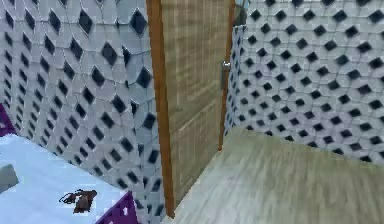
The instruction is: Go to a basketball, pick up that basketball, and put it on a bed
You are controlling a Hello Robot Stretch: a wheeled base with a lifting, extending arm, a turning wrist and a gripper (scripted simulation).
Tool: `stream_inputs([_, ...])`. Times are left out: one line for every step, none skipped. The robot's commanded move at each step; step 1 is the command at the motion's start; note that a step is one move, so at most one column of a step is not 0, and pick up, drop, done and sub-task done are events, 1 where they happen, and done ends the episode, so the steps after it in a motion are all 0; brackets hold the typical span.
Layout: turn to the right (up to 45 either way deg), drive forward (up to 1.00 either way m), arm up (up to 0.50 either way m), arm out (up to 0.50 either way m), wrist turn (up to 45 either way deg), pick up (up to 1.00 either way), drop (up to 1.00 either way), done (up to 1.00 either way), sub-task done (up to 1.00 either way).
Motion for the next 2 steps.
stream_inputs([45.0,0.00,0.00,0.00,0.0,0.00,0.00,0.00,0.00])
stream_inputs([45.0,0.00,0.00,0.00,0.0,0.00,0.00,0.00,0.00])
